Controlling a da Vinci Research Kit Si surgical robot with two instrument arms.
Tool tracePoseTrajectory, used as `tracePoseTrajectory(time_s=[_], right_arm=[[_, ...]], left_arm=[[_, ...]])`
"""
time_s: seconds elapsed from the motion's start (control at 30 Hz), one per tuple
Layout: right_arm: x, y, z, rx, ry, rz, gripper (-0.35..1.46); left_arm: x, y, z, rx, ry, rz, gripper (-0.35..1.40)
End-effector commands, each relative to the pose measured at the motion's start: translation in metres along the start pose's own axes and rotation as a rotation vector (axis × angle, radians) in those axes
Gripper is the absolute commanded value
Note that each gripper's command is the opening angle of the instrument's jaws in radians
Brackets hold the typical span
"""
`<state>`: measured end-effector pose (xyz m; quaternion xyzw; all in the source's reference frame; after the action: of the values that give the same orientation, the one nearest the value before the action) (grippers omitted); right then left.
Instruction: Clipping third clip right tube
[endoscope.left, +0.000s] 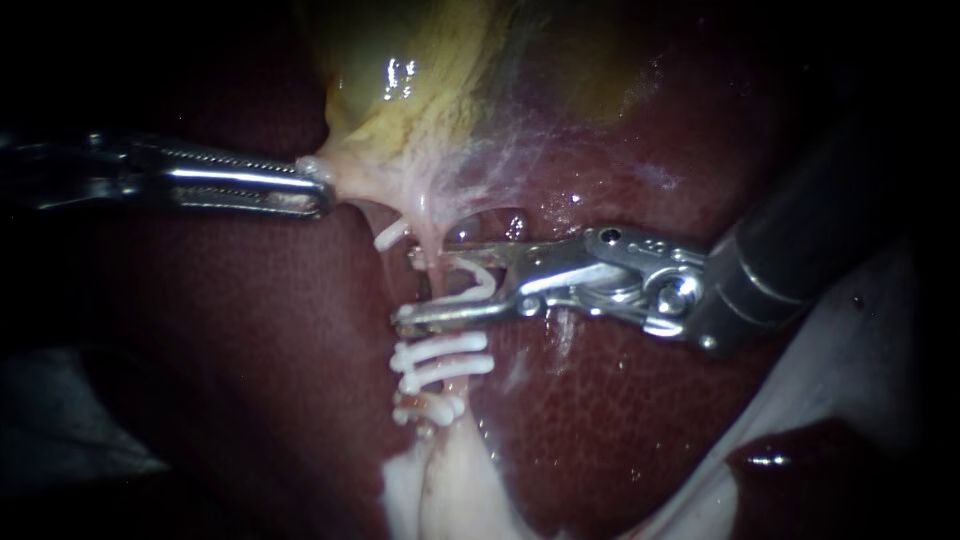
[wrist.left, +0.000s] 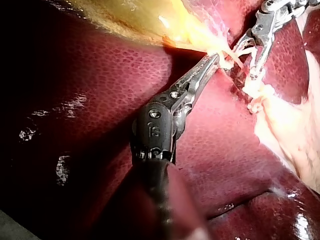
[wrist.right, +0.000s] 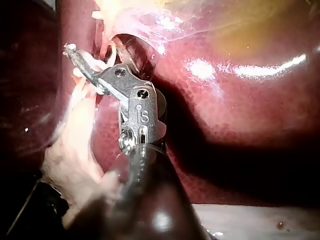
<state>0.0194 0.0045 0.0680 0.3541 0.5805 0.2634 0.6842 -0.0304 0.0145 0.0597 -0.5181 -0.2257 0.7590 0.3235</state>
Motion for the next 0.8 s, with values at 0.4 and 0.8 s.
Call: tracePoseTrajectory(time_s=[0.4, 0.8], right_arm=[[0.0032, -0.0016, 0.0, 0.115, 0.108, 0.077, 0.48], [0.0032, -0.0034, -0.0014, 0.132, 0.102, 0.125, -0.26]], left_arm=[[0.0, 0.0, 0.0, 0.0, 0.0, 0.0, -0.35], [0.0, -0.0001, 0.0001, 0.0, 0.0, 0.0, -0.35]])
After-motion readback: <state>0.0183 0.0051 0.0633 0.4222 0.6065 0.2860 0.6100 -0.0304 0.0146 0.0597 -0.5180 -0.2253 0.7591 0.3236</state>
